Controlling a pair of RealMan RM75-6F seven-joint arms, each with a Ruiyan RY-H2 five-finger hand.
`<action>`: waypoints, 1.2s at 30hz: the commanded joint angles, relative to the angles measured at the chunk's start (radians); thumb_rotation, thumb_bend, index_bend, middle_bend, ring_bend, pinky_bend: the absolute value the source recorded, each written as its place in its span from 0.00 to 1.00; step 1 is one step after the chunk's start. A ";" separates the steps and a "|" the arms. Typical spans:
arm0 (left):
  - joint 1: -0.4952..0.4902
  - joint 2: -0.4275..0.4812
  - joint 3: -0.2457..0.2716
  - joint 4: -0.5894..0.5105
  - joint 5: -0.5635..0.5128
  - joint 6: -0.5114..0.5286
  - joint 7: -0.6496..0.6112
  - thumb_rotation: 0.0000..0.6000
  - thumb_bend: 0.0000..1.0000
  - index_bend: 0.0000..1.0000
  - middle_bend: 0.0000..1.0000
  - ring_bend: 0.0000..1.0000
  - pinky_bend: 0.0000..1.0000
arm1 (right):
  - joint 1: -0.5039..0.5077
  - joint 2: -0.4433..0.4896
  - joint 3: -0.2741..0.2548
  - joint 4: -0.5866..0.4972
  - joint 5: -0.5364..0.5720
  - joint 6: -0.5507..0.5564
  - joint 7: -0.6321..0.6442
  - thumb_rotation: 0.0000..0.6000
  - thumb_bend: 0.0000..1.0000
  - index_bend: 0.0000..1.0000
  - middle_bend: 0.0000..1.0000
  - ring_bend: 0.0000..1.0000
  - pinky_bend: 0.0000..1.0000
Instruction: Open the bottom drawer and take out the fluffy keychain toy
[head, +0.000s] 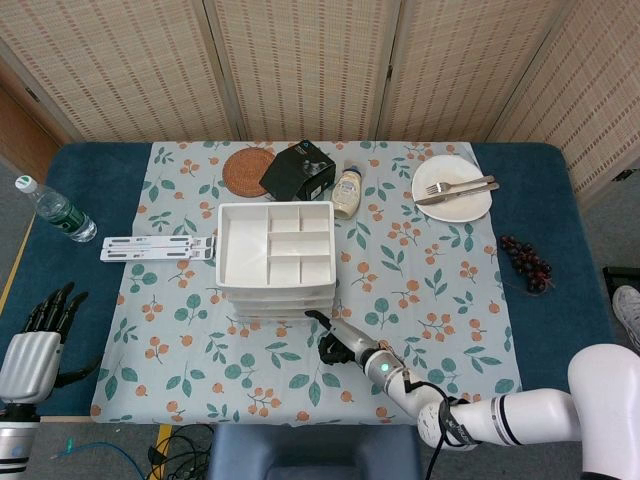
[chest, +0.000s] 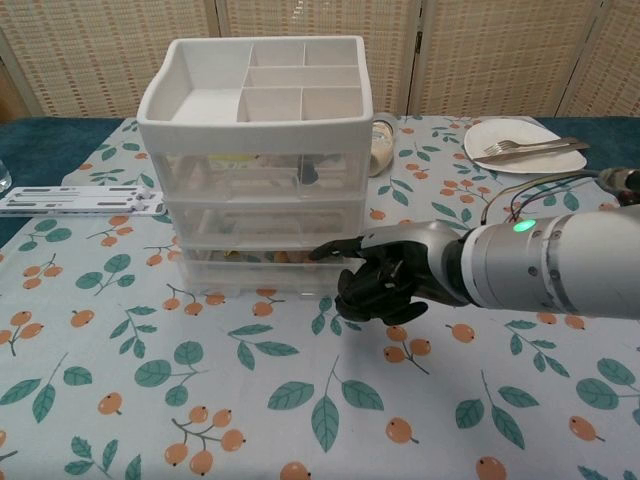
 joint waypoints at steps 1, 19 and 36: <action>0.001 0.000 0.001 0.000 -0.001 0.000 0.000 1.00 0.19 0.09 0.00 0.03 0.12 | 0.003 -0.006 0.006 0.012 0.012 -0.017 0.000 1.00 0.92 0.00 0.76 1.00 1.00; 0.003 0.000 0.006 -0.008 0.006 0.002 0.006 1.00 0.19 0.09 0.00 0.03 0.12 | -0.013 0.029 0.006 -0.025 0.016 -0.091 0.011 1.00 0.92 0.00 0.76 1.00 1.00; 0.010 0.005 0.010 -0.008 0.010 0.010 0.004 1.00 0.19 0.09 0.00 0.03 0.12 | -0.025 0.092 -0.031 -0.128 -0.037 -0.169 0.043 1.00 0.92 0.00 0.76 1.00 1.00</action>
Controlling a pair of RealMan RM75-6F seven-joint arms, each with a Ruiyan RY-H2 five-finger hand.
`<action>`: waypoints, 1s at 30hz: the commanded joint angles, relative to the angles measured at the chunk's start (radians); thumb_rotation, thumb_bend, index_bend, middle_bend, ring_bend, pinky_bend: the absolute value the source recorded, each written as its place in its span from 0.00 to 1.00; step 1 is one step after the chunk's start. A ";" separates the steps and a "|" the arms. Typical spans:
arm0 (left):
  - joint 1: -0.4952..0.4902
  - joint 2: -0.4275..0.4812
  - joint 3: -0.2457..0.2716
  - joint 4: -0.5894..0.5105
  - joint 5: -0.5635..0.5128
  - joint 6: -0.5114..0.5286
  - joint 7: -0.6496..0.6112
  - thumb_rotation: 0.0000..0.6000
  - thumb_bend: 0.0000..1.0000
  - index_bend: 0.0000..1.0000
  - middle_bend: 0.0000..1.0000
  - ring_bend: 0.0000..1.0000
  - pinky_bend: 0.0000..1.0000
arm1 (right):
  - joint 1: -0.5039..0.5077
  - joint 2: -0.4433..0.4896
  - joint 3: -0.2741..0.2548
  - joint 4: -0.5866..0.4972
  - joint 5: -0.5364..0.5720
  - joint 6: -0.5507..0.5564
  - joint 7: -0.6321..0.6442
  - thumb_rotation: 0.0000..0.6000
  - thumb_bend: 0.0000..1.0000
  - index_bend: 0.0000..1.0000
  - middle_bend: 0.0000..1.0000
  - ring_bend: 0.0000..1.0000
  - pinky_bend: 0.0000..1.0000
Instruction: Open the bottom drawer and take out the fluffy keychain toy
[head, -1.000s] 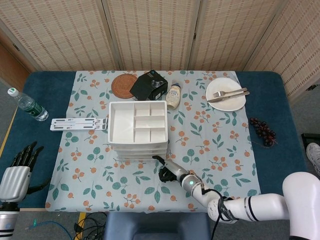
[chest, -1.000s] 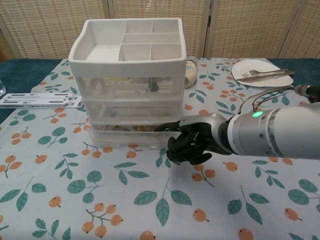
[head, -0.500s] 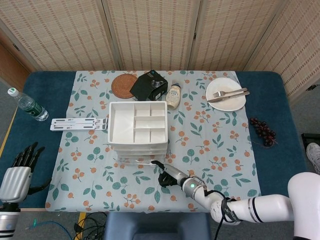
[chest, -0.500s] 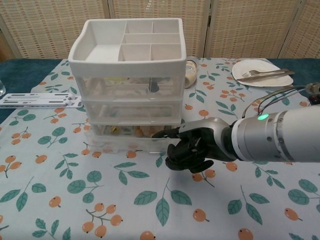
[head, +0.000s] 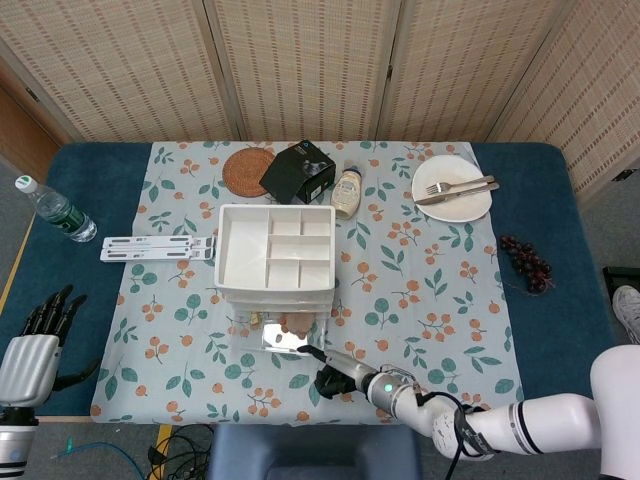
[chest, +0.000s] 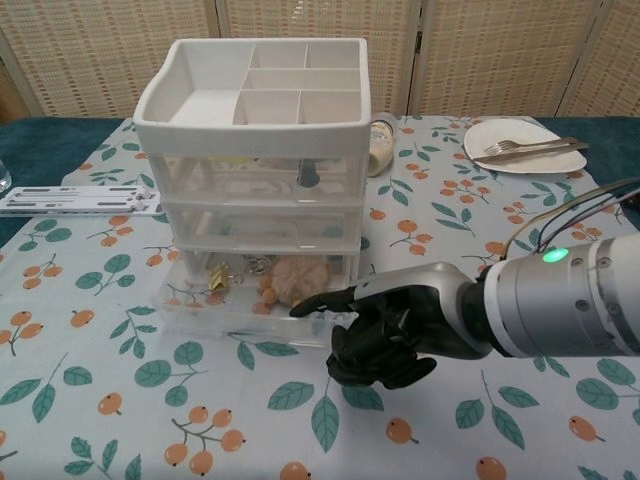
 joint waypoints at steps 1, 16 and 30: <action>0.001 0.000 0.000 0.000 0.001 0.001 0.000 1.00 0.19 0.09 0.00 0.03 0.12 | -0.003 0.009 -0.009 -0.015 -0.012 -0.005 0.004 1.00 0.92 0.00 0.76 1.00 1.00; 0.003 0.001 0.002 -0.003 0.007 0.006 0.002 1.00 0.19 0.09 0.00 0.03 0.12 | -0.036 0.051 -0.045 -0.092 -0.101 -0.015 0.030 1.00 0.92 0.00 0.76 1.00 1.00; 0.008 0.004 0.001 -0.004 0.012 0.014 -0.004 1.00 0.19 0.09 0.00 0.03 0.12 | -0.098 0.119 -0.016 -0.182 -0.256 0.079 0.032 1.00 0.89 0.00 0.76 1.00 1.00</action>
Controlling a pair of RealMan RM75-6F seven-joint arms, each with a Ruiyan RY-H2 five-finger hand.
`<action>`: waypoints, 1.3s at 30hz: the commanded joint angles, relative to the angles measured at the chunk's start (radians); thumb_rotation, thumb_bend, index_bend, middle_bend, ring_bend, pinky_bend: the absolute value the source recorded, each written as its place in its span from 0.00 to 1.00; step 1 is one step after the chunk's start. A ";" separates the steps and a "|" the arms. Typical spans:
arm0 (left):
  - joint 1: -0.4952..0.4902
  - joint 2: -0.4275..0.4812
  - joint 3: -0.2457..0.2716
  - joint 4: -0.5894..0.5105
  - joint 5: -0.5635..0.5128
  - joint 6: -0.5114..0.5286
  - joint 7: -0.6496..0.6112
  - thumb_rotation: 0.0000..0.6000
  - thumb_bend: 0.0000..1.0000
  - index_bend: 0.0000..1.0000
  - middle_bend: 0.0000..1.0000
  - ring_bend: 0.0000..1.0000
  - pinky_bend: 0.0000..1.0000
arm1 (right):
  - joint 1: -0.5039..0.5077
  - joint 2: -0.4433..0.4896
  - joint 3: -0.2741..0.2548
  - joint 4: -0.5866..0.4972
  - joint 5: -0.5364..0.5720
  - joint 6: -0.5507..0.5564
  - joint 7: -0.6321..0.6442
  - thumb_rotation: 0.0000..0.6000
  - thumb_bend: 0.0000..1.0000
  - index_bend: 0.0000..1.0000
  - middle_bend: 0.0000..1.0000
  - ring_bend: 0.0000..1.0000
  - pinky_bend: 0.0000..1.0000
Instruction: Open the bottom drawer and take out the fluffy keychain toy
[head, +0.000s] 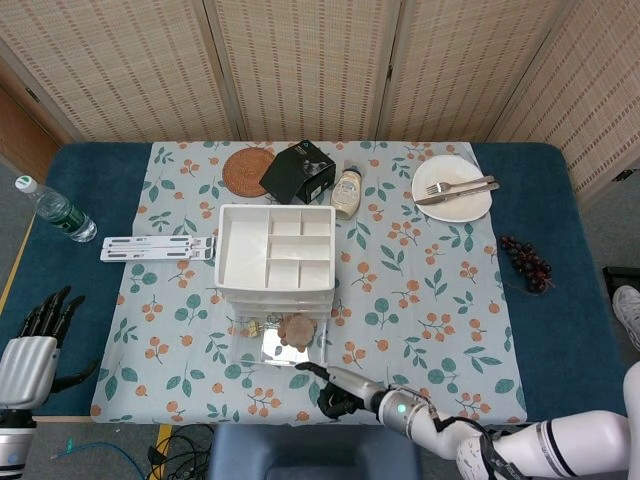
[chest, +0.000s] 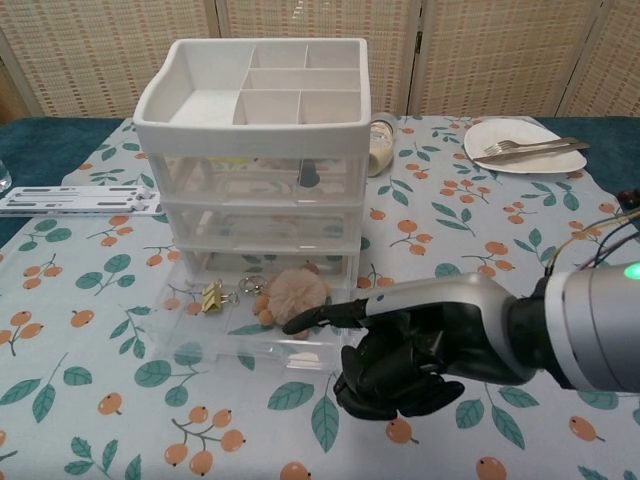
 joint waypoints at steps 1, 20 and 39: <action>0.000 0.000 0.000 0.000 0.002 0.001 -0.002 1.00 0.19 0.09 0.00 0.03 0.12 | -0.021 0.033 0.021 -0.031 -0.066 0.059 -0.026 1.00 0.85 0.00 0.76 1.00 1.00; 0.016 0.003 0.008 0.013 0.024 0.026 -0.037 1.00 0.19 0.09 0.00 0.03 0.12 | 0.091 -0.170 0.002 0.056 -0.008 0.506 -0.673 1.00 0.49 0.00 0.88 1.00 1.00; 0.022 0.000 0.012 0.032 0.037 0.033 -0.065 1.00 0.19 0.09 0.00 0.03 0.12 | 0.144 -0.366 0.035 0.139 0.173 0.634 -0.999 1.00 0.65 0.02 0.91 1.00 1.00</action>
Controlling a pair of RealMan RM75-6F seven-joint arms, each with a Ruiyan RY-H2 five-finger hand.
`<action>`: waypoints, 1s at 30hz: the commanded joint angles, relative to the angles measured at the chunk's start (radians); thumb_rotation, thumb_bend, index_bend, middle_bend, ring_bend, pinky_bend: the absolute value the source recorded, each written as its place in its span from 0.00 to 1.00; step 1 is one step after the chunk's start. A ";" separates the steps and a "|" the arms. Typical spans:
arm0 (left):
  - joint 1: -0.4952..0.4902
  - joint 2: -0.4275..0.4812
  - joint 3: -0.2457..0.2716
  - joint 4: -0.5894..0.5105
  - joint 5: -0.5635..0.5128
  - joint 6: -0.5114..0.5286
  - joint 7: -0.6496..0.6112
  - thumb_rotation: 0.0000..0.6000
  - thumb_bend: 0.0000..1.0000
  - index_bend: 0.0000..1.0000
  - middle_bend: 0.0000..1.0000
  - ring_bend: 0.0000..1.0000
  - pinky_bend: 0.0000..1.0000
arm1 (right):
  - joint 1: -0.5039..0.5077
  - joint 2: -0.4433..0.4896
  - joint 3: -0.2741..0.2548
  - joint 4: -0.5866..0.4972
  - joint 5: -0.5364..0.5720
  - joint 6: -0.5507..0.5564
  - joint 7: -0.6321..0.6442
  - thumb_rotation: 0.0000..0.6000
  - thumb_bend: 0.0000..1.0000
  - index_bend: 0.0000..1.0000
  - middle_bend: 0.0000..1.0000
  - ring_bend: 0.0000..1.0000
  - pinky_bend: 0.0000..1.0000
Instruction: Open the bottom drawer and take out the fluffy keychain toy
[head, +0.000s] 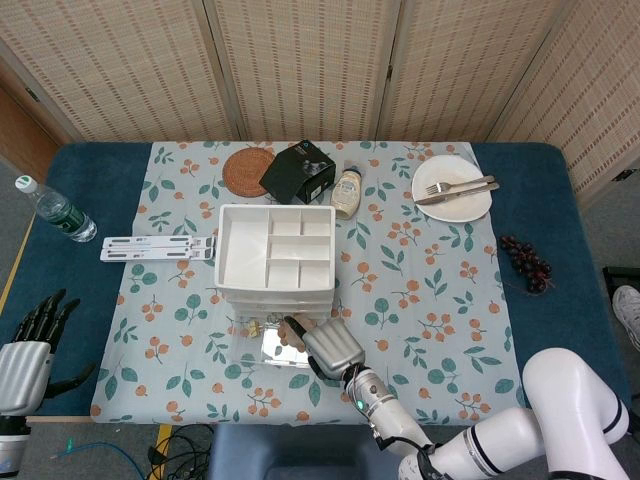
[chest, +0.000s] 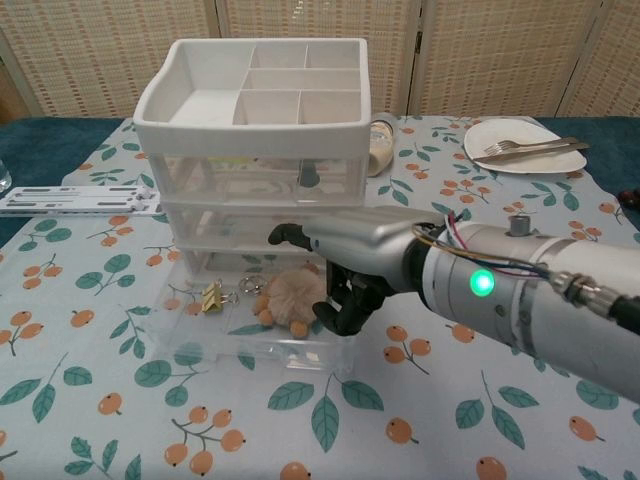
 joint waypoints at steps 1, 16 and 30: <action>0.001 0.000 0.000 0.003 -0.001 0.000 -0.003 1.00 0.19 0.09 0.00 0.03 0.12 | 0.005 -0.015 0.036 0.009 0.063 -0.018 -0.010 1.00 0.68 0.02 0.91 1.00 1.00; 0.008 -0.005 0.002 0.022 -0.006 0.002 -0.023 1.00 0.19 0.09 0.00 0.03 0.12 | 0.080 0.039 0.238 0.063 0.490 -0.241 0.077 1.00 0.86 0.02 0.91 1.00 1.00; 0.012 -0.011 0.004 0.042 -0.012 -0.003 -0.041 1.00 0.19 0.09 0.00 0.03 0.12 | 0.179 0.068 0.252 0.117 0.683 -0.304 0.082 1.00 0.87 0.02 0.91 1.00 1.00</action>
